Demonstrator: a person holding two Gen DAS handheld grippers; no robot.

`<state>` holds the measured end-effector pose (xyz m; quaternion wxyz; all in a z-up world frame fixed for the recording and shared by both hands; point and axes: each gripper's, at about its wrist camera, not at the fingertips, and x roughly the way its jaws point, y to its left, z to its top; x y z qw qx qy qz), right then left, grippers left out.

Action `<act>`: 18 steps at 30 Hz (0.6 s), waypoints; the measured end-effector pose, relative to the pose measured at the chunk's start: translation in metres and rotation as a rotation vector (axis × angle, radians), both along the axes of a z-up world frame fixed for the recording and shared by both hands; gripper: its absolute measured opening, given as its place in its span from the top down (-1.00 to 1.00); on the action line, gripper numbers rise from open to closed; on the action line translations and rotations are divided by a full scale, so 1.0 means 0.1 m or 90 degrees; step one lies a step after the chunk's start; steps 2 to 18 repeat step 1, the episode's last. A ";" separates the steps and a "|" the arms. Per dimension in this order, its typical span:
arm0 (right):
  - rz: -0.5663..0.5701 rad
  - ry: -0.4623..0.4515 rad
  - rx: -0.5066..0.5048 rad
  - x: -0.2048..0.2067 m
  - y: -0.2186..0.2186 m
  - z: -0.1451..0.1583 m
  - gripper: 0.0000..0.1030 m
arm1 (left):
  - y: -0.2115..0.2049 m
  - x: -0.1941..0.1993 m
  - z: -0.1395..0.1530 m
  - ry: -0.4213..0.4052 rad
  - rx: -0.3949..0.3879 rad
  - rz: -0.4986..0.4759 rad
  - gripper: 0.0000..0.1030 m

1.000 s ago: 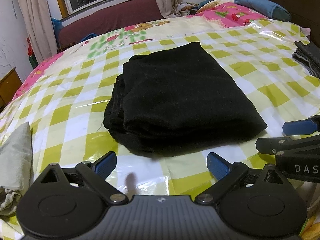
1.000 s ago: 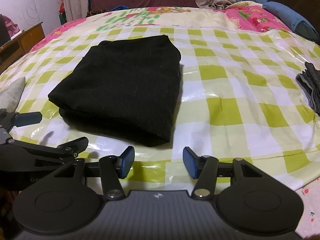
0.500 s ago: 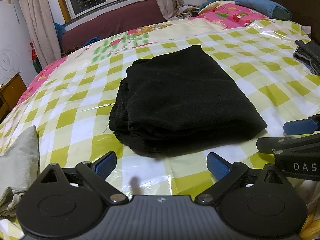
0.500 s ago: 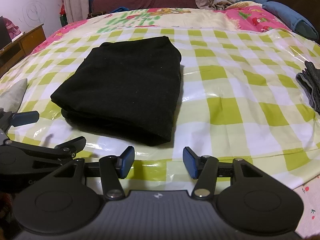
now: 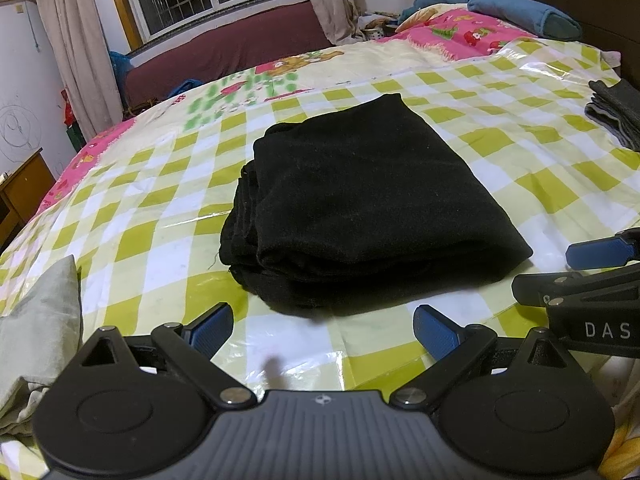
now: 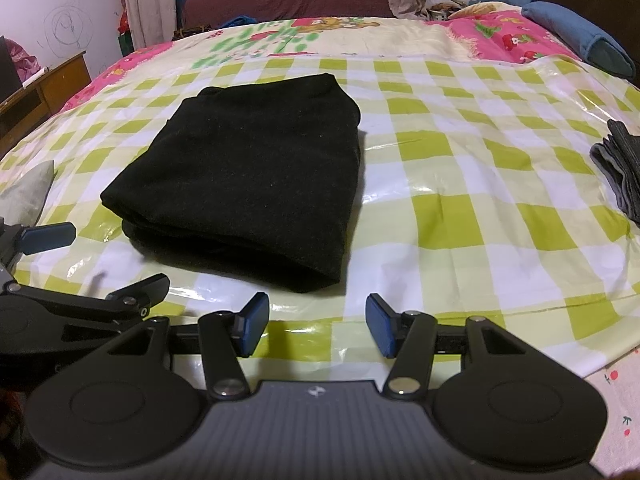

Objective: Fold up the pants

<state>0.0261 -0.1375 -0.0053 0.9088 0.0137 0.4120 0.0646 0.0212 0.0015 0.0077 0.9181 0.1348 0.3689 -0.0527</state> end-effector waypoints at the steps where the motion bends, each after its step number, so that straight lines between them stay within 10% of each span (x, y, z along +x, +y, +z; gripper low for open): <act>1: 0.000 0.000 0.001 0.00 0.00 0.00 -0.07 | 0.00 0.00 0.00 0.000 0.000 0.000 -1.00; 18: 0.000 0.000 0.001 0.00 0.00 0.00 -0.07 | 0.00 0.00 0.00 0.000 0.000 0.000 -1.00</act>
